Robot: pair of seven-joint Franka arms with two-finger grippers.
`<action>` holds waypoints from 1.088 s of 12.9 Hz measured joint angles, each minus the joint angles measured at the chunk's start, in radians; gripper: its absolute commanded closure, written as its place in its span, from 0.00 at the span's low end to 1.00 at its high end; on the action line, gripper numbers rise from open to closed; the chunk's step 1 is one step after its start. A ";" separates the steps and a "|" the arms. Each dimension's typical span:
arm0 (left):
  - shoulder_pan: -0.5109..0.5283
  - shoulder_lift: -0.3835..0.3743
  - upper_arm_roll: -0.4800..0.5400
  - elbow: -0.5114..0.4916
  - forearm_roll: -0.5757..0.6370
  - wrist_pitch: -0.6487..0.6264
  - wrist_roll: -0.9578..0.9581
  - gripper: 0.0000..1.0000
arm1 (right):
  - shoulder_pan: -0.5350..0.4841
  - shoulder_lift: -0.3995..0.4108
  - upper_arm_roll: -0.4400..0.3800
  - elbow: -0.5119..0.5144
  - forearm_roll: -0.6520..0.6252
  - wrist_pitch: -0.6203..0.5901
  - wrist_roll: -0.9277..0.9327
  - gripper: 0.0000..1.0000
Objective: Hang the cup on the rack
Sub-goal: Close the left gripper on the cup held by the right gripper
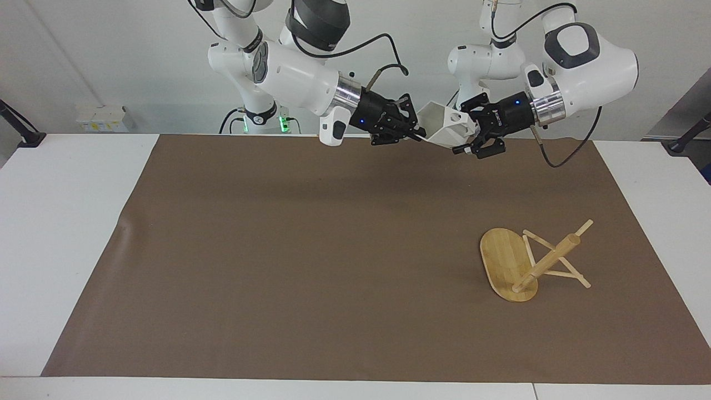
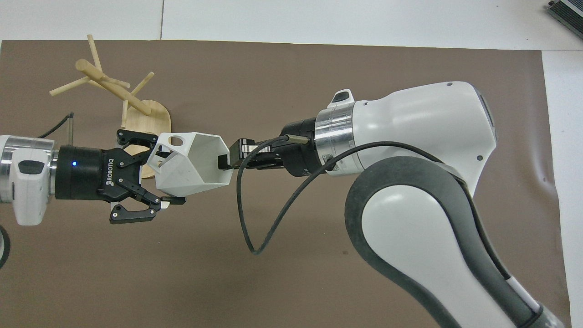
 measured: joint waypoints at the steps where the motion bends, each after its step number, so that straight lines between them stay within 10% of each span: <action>1: 0.000 0.000 0.000 0.000 0.000 0.000 0.000 1.00 | 0.000 0.000 0.000 0.000 0.000 0.000 0.000 1.00; 7: 0.000 0.000 0.000 0.000 0.000 0.001 0.000 1.00 | 0.000 0.000 0.000 0.000 0.000 0.000 0.000 1.00; 10: 0.000 0.000 -0.001 0.000 0.000 0.001 0.000 1.00 | 0.000 0.000 0.000 0.000 0.000 0.000 0.000 0.68; 12: 0.000 -0.002 -0.004 0.000 -0.001 0.001 0.000 1.00 | 0.000 0.000 0.000 0.000 0.000 0.001 0.000 0.00; 14: -0.001 -0.005 -0.007 0.000 -0.001 0.001 0.000 1.00 | -0.001 0.000 0.000 0.001 0.000 0.002 0.001 0.00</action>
